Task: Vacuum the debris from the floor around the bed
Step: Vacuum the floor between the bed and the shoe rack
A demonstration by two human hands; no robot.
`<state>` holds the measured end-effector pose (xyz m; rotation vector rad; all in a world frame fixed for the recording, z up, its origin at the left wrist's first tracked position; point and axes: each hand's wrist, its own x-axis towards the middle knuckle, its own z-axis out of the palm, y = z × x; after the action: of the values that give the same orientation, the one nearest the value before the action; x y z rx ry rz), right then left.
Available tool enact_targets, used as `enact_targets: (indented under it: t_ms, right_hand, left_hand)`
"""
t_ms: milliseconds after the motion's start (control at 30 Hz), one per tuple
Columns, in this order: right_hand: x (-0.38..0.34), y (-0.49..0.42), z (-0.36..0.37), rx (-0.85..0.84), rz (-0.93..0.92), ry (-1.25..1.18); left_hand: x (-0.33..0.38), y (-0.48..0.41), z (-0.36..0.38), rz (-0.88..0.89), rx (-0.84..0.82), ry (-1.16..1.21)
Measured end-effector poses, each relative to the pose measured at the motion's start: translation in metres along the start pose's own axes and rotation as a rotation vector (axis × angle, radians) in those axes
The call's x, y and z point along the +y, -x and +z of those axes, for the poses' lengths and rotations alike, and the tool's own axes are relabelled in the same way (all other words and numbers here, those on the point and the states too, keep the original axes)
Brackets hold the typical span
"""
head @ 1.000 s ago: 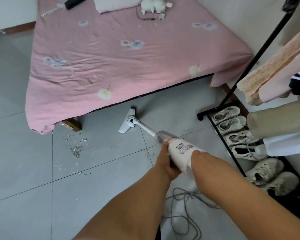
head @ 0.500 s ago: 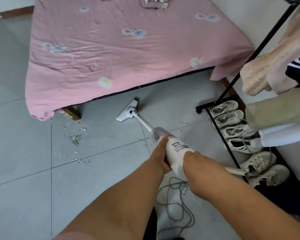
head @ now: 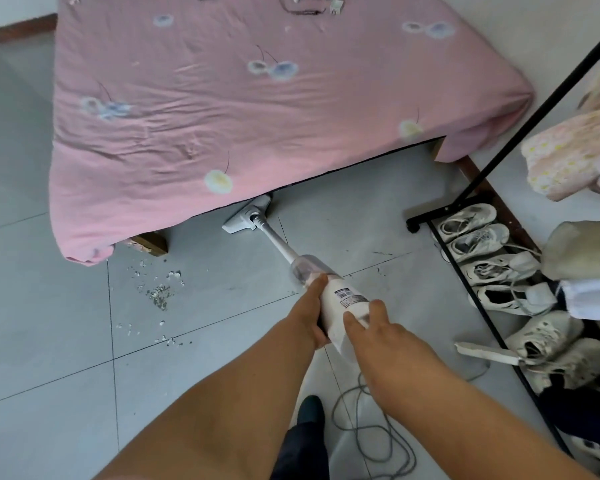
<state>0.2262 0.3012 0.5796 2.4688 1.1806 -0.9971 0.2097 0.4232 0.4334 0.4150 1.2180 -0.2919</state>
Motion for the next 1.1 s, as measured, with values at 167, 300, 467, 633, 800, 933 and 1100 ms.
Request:
enact_targets:
  t_ms: [167, 300, 467, 633, 800, 933, 1100]
  right_hand:
    - [0.001, -0.008, -0.002, -0.024, -0.007, 0.009]
    - [0.009, 0.001, 0.012, -0.05, -0.008, 0.012]
    - [0.027, 0.032, 0.04, -0.044, 0.015, 0.002]
    - [0.049, 0.086, 0.074, -0.021, 0.042, 0.017]
    - [0.065, 0.15, 0.108, 0.026, 0.053, 0.065]
    - [0.068, 0.181, 0.13, 0.078, 0.014, 0.13]
    - [0.054, 0.183, 0.143, 0.076, -0.078, 0.163]
  left_hand:
    - [0.008, -0.005, -0.002, 0.004, -0.001, -0.021]
    - [-0.01, -0.003, 0.001, -0.005, 0.012, -0.043]
    - [-0.053, 0.006, 0.009, -0.027, 0.014, -0.061]
    - [-0.117, 0.025, 0.021, -0.038, 0.003, -0.095]
    - [-0.187, 0.053, 0.032, -0.049, -0.023, -0.101]
    - [-0.226, 0.068, 0.034, -0.04, -0.059, -0.093]
    - [-0.233, 0.075, 0.018, -0.03, -0.077, -0.048]
